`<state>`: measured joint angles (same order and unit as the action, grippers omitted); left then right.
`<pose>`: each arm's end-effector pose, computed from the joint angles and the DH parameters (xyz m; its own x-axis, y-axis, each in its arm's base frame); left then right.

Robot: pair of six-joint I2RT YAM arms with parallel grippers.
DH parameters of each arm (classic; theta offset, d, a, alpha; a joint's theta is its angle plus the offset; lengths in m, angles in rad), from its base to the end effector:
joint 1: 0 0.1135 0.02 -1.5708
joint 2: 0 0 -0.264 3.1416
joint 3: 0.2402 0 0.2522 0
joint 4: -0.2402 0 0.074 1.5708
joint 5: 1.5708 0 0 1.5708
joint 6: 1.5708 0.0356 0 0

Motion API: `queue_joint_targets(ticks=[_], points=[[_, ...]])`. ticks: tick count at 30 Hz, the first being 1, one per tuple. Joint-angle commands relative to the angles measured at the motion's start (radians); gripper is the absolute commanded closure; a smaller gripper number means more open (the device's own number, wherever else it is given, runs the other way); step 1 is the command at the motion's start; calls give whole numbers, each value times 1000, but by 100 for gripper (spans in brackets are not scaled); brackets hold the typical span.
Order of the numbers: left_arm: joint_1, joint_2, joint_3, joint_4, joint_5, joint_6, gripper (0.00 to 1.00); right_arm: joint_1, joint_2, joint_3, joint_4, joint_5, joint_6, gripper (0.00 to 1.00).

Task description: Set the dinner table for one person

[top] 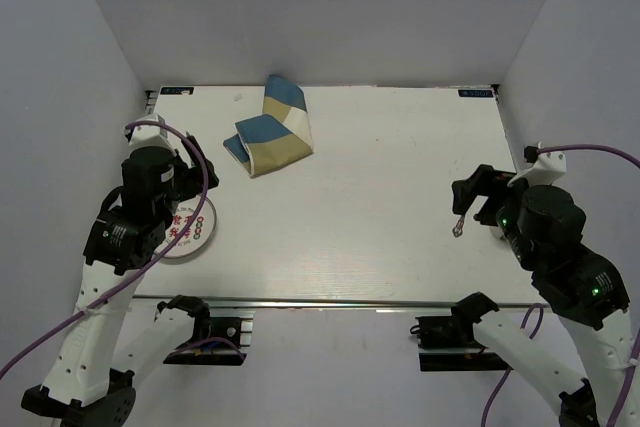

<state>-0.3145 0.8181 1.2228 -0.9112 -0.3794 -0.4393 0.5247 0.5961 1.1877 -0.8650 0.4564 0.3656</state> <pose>0.1322 -0.0291 0.4058 -0.4087 -0.2825 -0.8678 -0.2149 0.9540 -0.2093 0.0714 0.0232 0.4195 -0.2477 0.2274 -0.9418 0.0066 0.9724 0.2331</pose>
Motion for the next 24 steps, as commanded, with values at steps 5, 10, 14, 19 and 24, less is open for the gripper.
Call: queue_joint_targets(ticks=[5,10,14,19,24], points=[[-5,-2,0,11,-10,-13,2,-2,-22,-17,50,18,-11,11],[-5,0,-6,23,2,-21,2,-3,-41,-30,70,-10,-14,11],[6,30,-95,136,85,-99,2,0,-21,-89,161,-146,-7,11],[6,346,-97,238,188,-243,2,-2,77,-183,312,-373,41,11],[95,580,4,327,185,-302,2,-2,93,-253,418,-544,65,11]])
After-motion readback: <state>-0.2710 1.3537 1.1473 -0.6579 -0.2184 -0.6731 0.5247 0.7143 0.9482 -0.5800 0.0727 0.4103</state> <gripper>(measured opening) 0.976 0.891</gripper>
